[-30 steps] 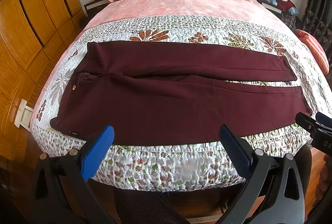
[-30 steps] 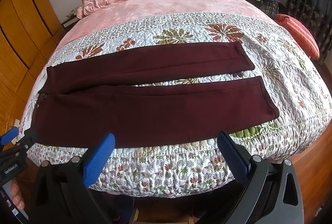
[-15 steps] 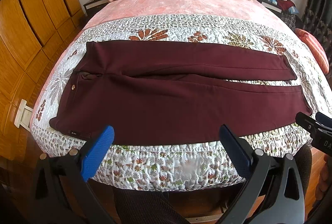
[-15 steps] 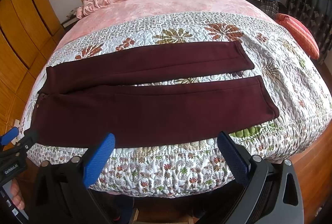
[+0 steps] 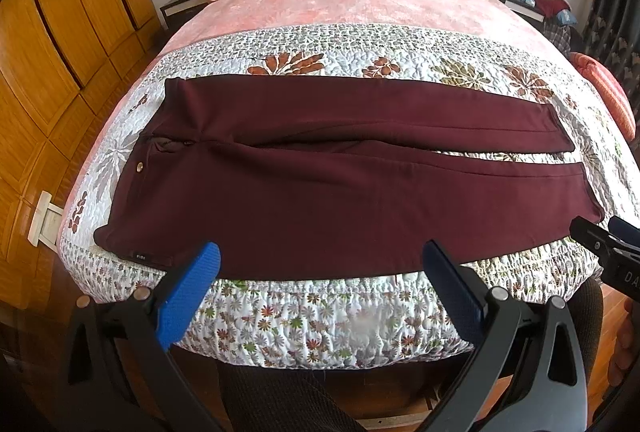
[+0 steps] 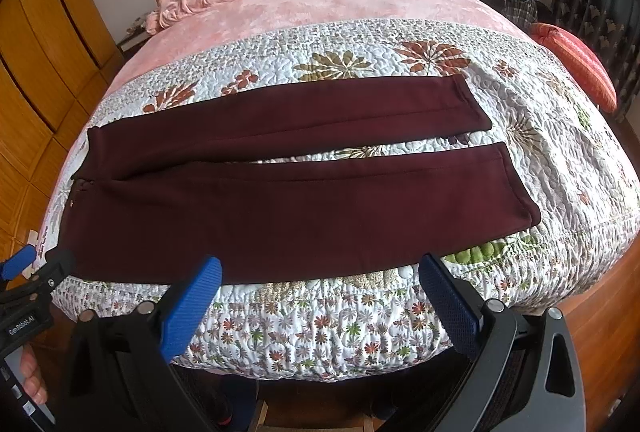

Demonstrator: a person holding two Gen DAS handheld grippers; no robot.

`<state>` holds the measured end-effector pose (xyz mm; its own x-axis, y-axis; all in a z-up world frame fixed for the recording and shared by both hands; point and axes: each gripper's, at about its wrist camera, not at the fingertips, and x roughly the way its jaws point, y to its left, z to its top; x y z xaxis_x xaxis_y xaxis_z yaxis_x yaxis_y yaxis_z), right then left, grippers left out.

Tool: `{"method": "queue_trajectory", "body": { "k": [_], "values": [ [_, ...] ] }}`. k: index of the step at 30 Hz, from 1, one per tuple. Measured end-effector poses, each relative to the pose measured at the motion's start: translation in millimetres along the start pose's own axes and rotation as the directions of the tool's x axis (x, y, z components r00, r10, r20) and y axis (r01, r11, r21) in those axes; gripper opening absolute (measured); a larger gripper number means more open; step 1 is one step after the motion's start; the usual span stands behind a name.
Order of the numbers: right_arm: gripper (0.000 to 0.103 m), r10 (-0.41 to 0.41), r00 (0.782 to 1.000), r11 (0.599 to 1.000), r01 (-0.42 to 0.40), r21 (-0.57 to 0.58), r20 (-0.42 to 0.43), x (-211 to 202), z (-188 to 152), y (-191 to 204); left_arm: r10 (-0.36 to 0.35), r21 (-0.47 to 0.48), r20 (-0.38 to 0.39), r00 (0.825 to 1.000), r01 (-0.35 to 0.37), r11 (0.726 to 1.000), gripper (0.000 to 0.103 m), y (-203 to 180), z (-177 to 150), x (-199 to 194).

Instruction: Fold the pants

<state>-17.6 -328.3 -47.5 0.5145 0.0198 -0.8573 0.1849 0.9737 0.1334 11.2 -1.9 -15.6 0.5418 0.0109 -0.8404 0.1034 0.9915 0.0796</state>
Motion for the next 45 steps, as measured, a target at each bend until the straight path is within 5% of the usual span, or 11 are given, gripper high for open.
{"method": "queue_trajectory", "body": {
  "k": [11, 18, 23, 33, 39, 43, 45],
  "values": [
    [0.099, 0.041, 0.999, 0.999, -0.041, -0.011, -0.015, 13.0, 10.5, -13.8, -0.035, 0.021, -0.016, 0.999, 0.035, 0.999, 0.1, -3.7, 13.6, 19.1],
    [0.099, 0.107, 0.994, 0.994, -0.106, 0.012, 0.0, 49.0, 88.3, -102.0, -0.031, -0.026, -0.015, 0.999, 0.031, 0.999, 0.1, -6.6, 63.5, 61.7],
    [0.099, 0.212, 0.971, 0.976, -0.205, 0.07, -0.111, 117.4, 155.1, -173.5, -0.044, -0.032, -0.078, 0.996, 0.042, 0.999, 0.1, -25.5, 99.8, 103.5],
    [0.099, 0.254, 0.943, 0.959, -0.218, 0.178, -0.214, 227.5, 243.9, -253.3, -0.14, -0.029, -0.122, 0.983, 0.137, 0.99, 0.1, -56.7, 137.8, 147.9],
    [0.078, 0.293, 0.927, 0.949, -0.252, 0.188, -0.236, 252.5, 250.3, -260.7, -0.213, -0.032, -0.147, 0.966, 0.211, 0.977, 0.1, -70.6, 150.4, 167.7],
    [0.021, 0.159, 0.959, 0.987, -0.155, 0.036, -0.233, 247.8, 244.3, -252.4, -0.274, -0.04, -0.144, 0.951, 0.271, 0.962, 0.1, -77.2, 163.2, 183.2],
    [0.013, 0.213, 0.953, 0.977, -0.208, 0.045, -0.214, 239.6, 242.5, -258.3, -0.322, -0.025, -0.126, 0.938, 0.321, 0.947, 0.1, -81.4, 174.6, 193.9]
  ]
}}
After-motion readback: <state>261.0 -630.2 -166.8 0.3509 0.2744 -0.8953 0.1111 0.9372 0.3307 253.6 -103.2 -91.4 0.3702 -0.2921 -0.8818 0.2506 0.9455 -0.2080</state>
